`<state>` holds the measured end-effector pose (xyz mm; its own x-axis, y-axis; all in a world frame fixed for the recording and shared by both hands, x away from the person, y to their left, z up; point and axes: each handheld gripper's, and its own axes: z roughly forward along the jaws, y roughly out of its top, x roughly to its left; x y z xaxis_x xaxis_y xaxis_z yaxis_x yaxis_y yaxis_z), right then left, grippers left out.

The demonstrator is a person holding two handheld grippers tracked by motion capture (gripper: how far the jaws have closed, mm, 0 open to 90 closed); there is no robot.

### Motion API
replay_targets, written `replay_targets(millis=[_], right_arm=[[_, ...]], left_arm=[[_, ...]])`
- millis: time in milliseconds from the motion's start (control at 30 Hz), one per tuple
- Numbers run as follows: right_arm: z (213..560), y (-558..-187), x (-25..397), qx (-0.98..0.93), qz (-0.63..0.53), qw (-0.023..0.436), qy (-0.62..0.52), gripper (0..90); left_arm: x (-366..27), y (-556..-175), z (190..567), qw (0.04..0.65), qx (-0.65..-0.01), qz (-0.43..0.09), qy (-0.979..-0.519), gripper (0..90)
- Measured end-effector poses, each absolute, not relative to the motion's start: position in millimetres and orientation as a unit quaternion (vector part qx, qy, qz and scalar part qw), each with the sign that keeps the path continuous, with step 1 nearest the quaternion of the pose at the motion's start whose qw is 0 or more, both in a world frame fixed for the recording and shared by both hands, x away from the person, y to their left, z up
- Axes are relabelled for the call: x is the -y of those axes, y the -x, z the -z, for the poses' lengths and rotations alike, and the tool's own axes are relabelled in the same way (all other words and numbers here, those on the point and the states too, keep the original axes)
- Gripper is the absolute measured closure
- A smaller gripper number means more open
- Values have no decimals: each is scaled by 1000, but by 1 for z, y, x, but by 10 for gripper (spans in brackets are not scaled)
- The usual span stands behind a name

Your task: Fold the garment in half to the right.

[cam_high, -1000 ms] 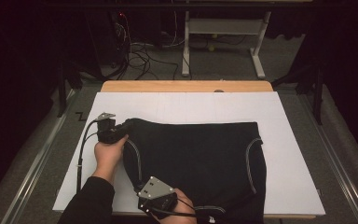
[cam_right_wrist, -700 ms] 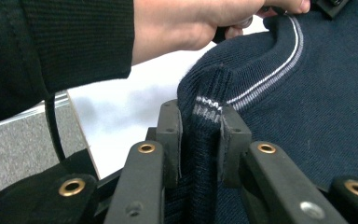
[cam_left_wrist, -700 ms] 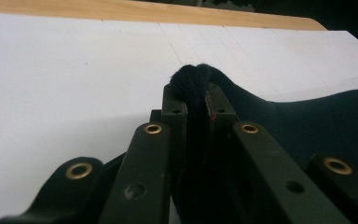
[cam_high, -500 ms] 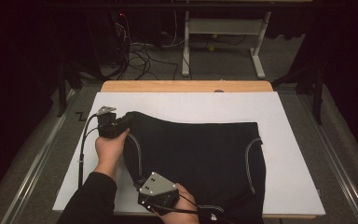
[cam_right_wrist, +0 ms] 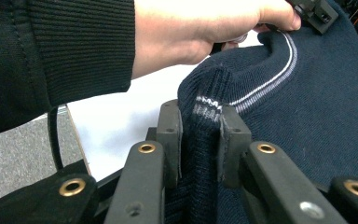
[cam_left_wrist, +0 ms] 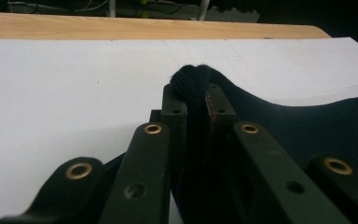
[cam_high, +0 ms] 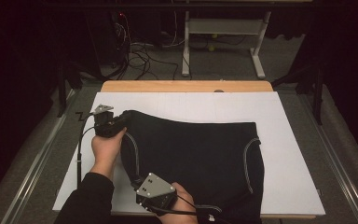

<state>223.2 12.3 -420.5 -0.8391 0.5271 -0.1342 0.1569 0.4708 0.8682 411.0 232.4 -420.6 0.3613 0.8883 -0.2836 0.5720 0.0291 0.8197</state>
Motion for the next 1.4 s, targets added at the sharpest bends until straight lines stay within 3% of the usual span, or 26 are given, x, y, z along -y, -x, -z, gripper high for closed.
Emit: replay_targets(millis=[733, 1400], right_arm=[[426, -226, -28, -836, -478, 182, -199, 753], [428, -224, -74, -840, -487, 162, -175, 752]], left_arm=[[-250, -411, 426, 452, -557, -175, -674, 782], [-304, -397, 429, 431, -578, -192, -666, 781]])
